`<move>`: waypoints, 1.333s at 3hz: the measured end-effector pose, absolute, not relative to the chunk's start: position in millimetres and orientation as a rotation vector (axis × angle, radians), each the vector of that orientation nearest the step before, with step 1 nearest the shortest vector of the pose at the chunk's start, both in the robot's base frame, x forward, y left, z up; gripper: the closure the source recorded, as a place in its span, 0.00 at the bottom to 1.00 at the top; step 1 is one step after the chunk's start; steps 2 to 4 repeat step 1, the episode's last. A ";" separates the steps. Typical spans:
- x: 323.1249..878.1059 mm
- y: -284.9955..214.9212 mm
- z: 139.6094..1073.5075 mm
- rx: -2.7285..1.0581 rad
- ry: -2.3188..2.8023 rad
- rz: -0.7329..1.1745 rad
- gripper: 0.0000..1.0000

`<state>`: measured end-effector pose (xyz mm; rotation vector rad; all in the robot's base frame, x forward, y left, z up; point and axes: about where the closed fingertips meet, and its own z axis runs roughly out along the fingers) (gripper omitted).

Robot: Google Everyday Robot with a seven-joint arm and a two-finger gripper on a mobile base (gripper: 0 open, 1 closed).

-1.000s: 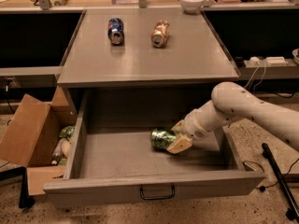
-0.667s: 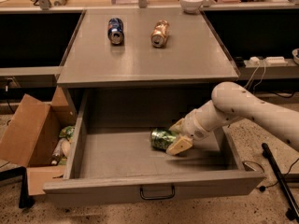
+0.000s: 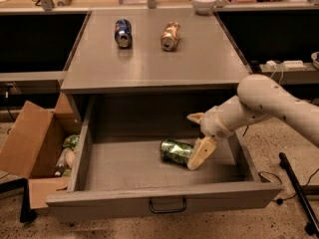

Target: Place green can into top drawer

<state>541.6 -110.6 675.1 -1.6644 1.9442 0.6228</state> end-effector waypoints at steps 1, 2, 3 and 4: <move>541.4 -124.0 723.0 -1.663 1.862 0.600 0.00; 541.4 -124.0 723.0 -1.663 1.862 0.600 0.00; 541.4 -124.0 723.0 -1.663 1.862 0.600 0.00; 541.4 -124.0 723.0 -1.663 1.862 0.600 0.00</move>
Offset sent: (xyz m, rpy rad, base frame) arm 0.0000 0.0000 0.0000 0.0000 0.0000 0.0000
